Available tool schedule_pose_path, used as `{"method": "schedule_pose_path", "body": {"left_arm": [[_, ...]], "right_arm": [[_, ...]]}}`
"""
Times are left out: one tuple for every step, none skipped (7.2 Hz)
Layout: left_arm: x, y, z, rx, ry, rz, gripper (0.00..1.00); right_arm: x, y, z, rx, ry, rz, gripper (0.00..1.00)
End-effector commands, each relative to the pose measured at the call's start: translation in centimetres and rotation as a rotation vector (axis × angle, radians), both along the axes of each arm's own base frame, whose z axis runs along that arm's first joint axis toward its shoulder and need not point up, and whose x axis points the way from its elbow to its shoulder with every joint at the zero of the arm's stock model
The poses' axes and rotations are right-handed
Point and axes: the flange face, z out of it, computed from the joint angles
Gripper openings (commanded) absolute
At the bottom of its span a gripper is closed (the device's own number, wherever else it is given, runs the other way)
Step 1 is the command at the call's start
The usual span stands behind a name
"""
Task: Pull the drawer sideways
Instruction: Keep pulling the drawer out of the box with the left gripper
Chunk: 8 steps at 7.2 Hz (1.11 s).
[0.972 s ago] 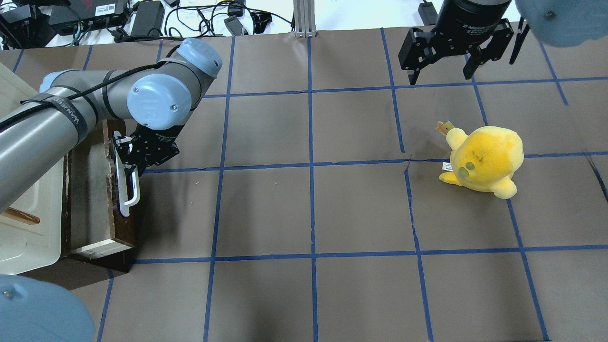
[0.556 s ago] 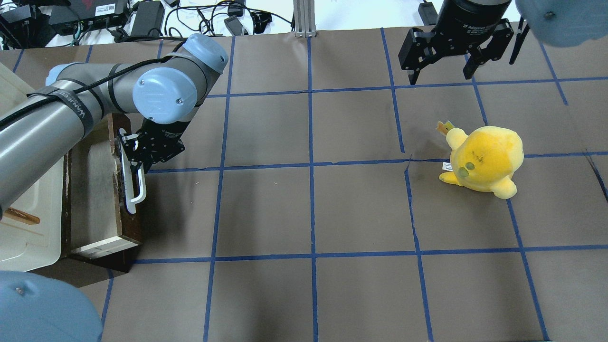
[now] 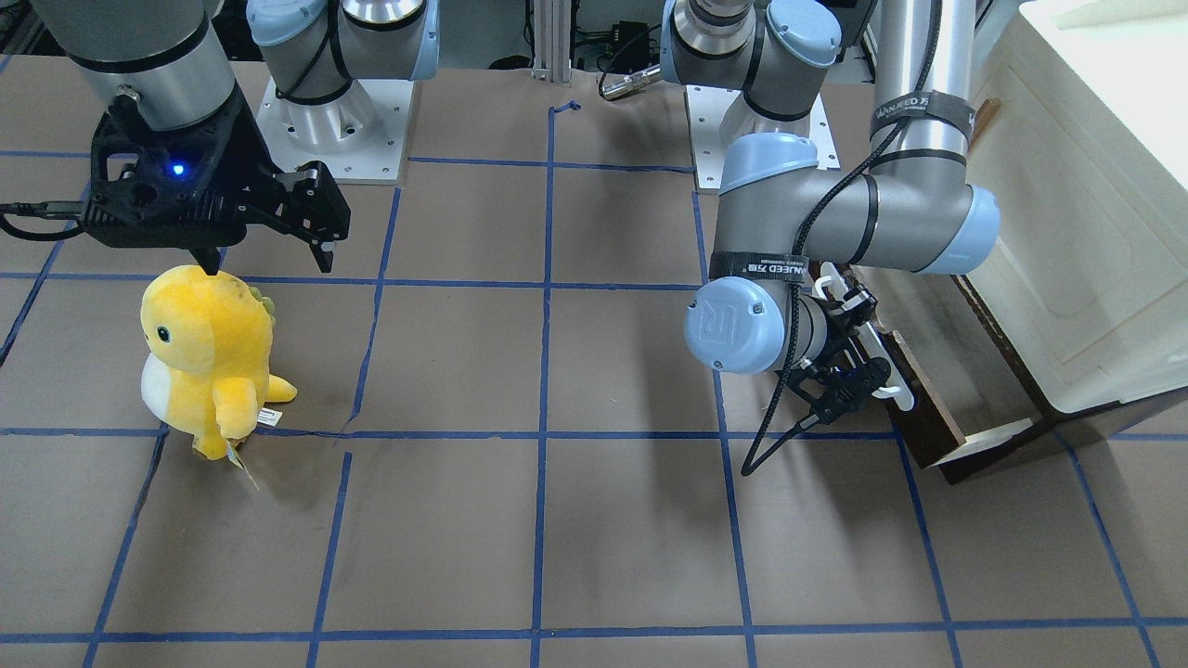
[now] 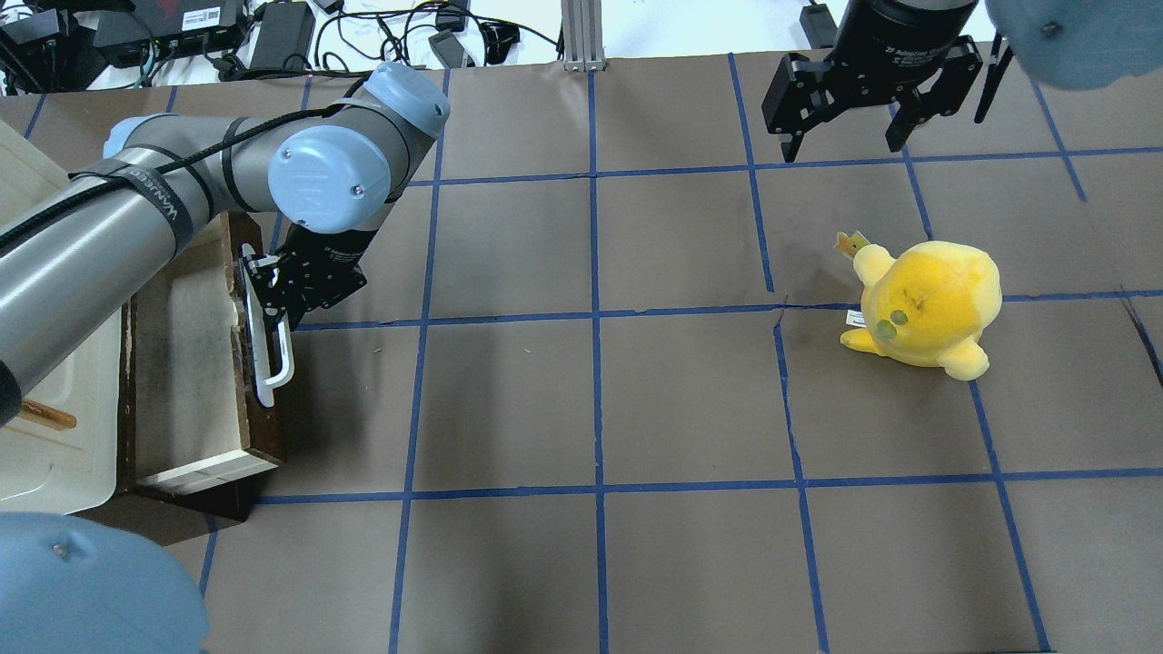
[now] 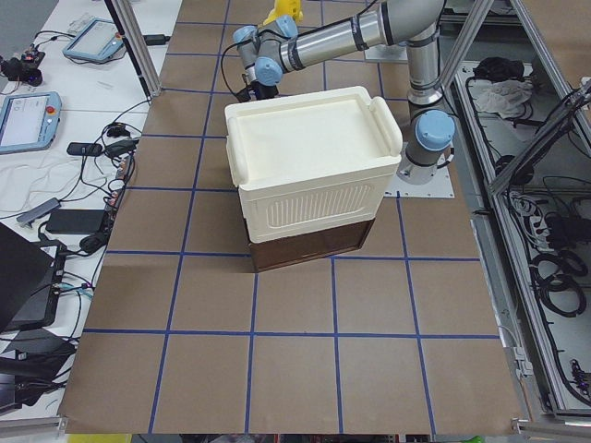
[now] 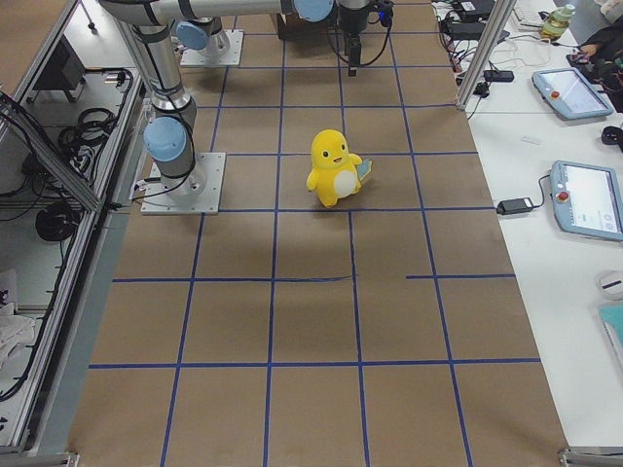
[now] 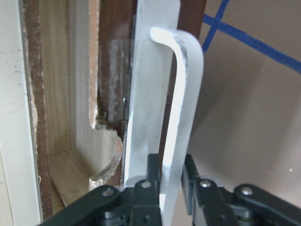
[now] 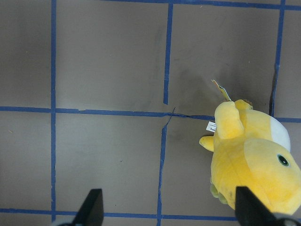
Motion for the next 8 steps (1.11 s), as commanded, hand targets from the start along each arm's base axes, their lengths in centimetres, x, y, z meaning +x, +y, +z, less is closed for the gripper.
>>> {"method": "schedule_pose_path", "body": {"left_arm": [[-1.1,-0.3,-0.3,-0.005,0.018,0.016,0.27],[-1.1,-0.4,-0.2,-0.001,0.018,0.019,0.27],[-1.2,-0.6,-0.1,0.0,0.017,0.02,0.27],[-1.3,-0.6,-0.1,-0.002,0.018,0.019,0.28],[-1.4,-0.8,0.1,-0.008,0.031,0.027,0.28],[-1.9,-0.9,0.2,-0.01,0.035,0.022,0.28],[-2.6,-0.8,-0.1,-0.017,0.028,0.022,0.28],[-2.8,-1.0,0.1,-0.018,0.027,0.023,0.29]], "right_arm": [[0.0,0.0,0.0,0.0,0.0,-0.001,1.0],[0.0,0.0,0.0,0.0,0.0,0.001,1.0],[0.0,0.0,0.0,0.0,0.0,-0.001,1.0],[0.0,0.0,0.0,0.0,0.0,-0.001,1.0],[0.0,0.0,0.0,0.0,0.001,-0.001,1.0],[0.0,0.0,0.0,0.0,0.001,-0.001,1.0],[0.0,0.0,0.0,0.0,0.0,-0.001,1.0],[0.0,0.0,0.0,0.0,0.0,-0.001,1.0]]}}
